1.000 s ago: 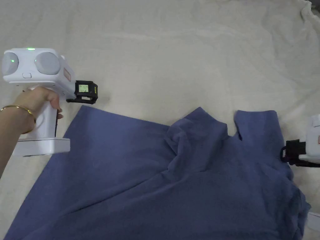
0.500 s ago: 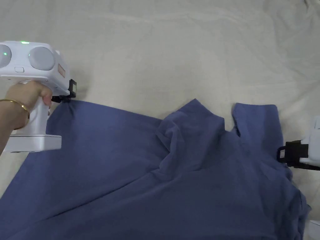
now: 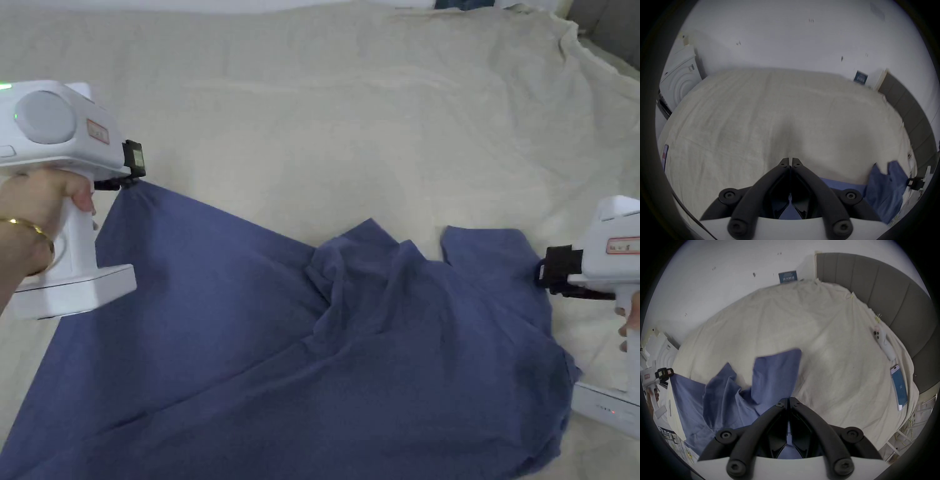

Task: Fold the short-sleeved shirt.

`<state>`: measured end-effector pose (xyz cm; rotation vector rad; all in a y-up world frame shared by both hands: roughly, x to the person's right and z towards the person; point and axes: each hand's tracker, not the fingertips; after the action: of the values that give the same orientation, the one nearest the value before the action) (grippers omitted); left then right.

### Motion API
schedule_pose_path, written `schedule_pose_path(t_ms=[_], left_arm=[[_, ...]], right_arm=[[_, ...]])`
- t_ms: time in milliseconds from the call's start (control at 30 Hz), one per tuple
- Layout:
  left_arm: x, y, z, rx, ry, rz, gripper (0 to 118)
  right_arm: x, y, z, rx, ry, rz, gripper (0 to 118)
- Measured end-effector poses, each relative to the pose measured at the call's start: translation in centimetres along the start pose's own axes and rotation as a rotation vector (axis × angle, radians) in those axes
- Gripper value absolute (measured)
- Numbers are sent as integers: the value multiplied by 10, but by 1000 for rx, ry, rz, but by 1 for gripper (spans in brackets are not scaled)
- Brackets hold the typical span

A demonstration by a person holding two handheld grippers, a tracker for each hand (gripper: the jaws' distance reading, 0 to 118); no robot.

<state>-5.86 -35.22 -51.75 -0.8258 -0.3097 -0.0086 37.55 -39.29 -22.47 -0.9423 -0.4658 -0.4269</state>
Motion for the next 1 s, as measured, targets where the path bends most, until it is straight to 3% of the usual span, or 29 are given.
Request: schedule_pose_path(t_ms=[233, 633, 1000], left_arm=[[-16, 18, 106, 198, 23, 16, 0], [-54, 40, 296, 619, -9, 203, 0], [-71, 47, 400, 761, 18, 212, 0]], right_arm=[[-17, 24, 80, 176, 60, 12, 0], [-39, 65, 252, 570, 172, 21, 0], [-52, 90, 357, 751, 232, 67, 0]])
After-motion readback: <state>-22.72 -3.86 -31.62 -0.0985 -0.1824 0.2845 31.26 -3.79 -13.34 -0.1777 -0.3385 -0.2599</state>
